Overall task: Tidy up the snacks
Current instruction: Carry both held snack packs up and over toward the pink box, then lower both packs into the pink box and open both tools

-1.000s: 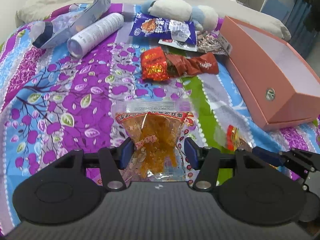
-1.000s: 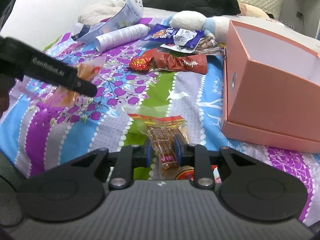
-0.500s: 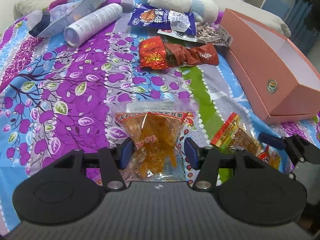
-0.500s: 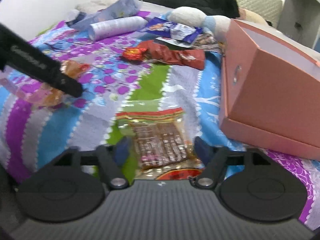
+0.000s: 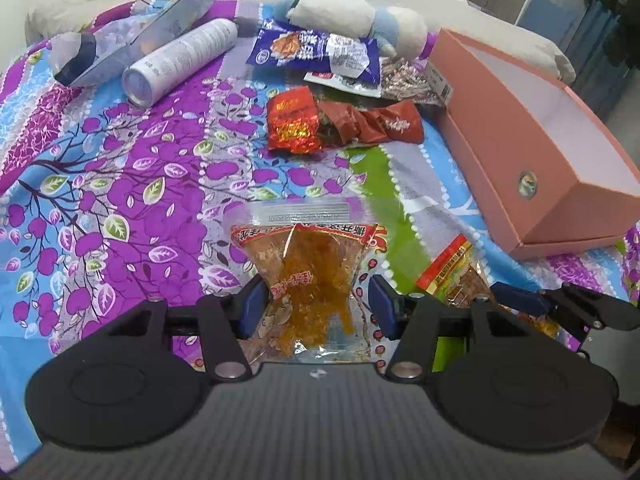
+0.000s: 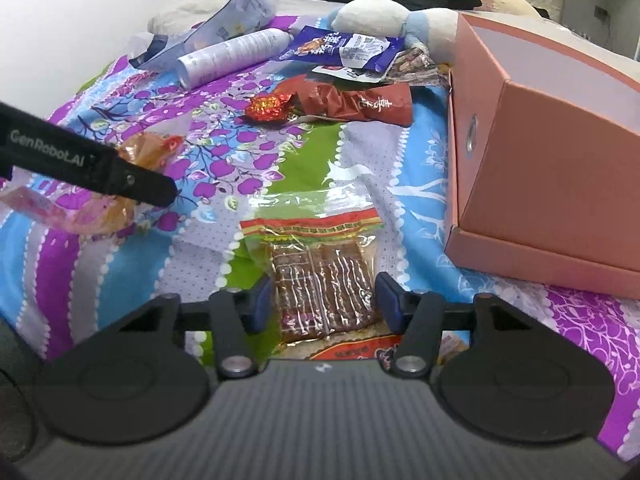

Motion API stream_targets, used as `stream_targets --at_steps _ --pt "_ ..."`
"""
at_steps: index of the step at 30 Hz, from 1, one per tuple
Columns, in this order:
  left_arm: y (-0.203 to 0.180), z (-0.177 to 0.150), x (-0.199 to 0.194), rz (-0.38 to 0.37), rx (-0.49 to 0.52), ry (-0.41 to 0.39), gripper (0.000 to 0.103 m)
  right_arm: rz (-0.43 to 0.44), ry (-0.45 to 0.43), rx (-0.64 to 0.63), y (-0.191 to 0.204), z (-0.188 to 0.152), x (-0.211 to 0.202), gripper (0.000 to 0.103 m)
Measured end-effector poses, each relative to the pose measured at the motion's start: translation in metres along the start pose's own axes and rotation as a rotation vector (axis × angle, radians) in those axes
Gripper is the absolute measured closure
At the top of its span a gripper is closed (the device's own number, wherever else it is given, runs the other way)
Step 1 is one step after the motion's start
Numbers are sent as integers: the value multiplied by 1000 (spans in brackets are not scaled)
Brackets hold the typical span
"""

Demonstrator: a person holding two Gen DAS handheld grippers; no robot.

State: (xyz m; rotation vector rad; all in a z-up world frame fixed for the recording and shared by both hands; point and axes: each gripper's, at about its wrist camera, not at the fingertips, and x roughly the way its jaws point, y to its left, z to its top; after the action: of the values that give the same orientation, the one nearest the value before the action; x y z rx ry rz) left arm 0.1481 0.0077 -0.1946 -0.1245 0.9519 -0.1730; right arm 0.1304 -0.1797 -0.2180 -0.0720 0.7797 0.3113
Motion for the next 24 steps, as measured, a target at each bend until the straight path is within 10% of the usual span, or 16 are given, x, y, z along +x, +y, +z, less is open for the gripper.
stream_targets --at_steps 24 --pt "-68 52 -100 -102 47 -176 42 -158 -261 121 -19 60 -137 46"
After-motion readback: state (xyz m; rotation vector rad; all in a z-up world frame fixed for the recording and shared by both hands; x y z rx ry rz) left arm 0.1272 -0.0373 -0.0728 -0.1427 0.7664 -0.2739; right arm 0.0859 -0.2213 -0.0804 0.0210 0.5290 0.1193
